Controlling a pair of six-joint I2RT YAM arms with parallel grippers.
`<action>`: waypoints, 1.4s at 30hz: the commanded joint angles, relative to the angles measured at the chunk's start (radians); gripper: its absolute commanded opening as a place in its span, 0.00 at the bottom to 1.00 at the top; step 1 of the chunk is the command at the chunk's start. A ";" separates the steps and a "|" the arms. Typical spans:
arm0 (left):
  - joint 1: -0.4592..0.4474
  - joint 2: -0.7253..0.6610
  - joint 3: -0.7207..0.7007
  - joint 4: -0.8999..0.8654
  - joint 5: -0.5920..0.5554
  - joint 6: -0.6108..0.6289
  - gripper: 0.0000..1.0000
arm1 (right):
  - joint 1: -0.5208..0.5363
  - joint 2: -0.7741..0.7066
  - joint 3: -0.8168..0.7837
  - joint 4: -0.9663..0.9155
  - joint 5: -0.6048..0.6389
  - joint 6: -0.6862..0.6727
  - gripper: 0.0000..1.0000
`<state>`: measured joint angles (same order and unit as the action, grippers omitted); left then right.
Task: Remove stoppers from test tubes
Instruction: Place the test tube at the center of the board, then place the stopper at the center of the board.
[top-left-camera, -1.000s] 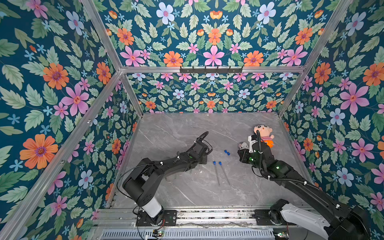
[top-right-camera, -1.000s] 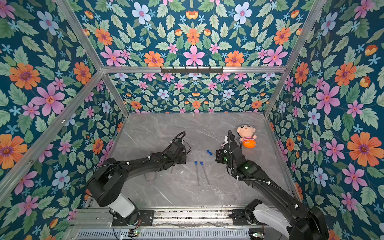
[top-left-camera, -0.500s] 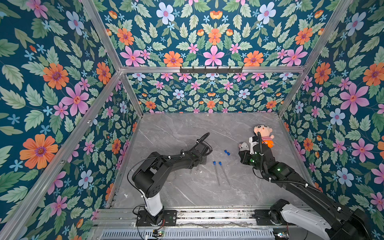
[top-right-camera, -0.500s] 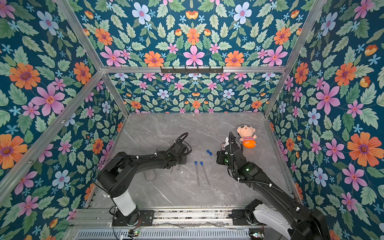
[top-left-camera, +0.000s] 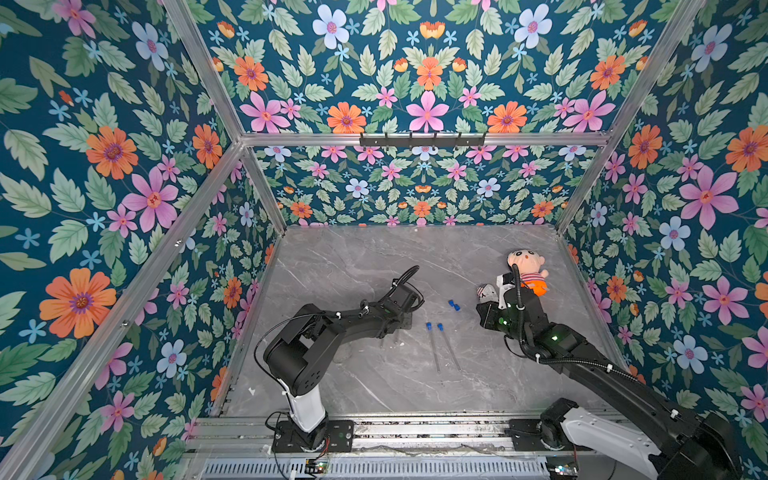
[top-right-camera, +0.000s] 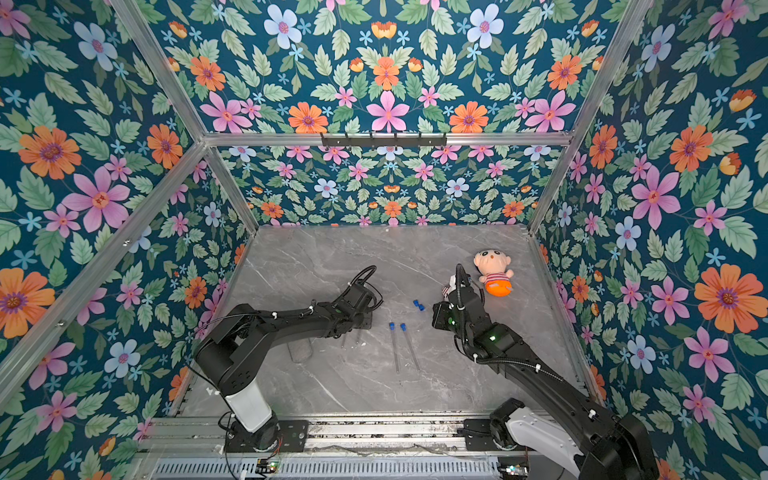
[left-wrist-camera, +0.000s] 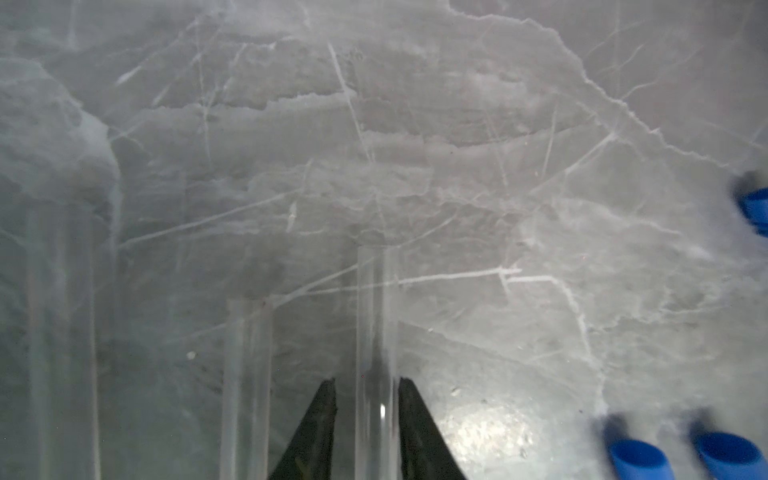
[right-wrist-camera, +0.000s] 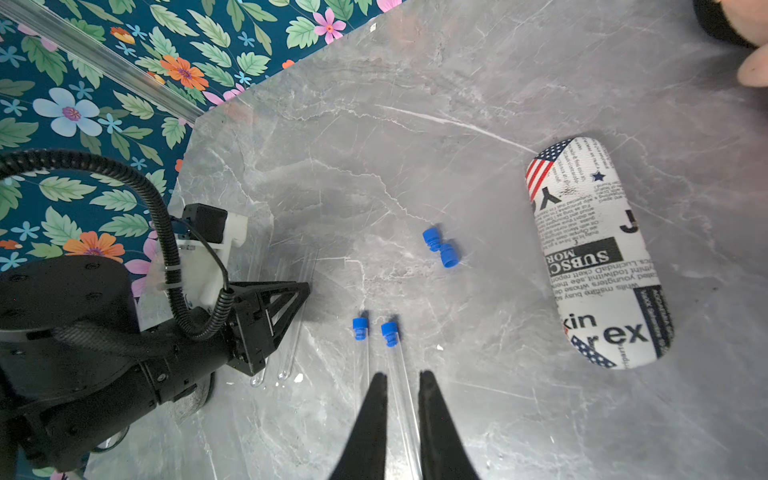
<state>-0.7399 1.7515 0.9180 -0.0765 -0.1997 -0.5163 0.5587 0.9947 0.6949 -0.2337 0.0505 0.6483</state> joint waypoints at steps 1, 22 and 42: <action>-0.001 -0.022 0.005 0.012 -0.011 0.027 0.32 | 0.001 0.005 0.008 0.029 -0.003 0.002 0.00; -0.010 -0.436 -0.106 0.116 0.038 0.201 0.35 | -0.025 0.373 0.169 0.126 0.042 -0.058 0.00; -0.008 -0.556 -0.212 0.099 -0.006 0.222 0.35 | -0.084 0.898 0.387 0.209 0.079 -0.049 0.08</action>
<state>-0.7479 1.1934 0.7078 0.0059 -0.1925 -0.3088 0.4778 1.8771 1.0725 -0.0422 0.1078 0.5915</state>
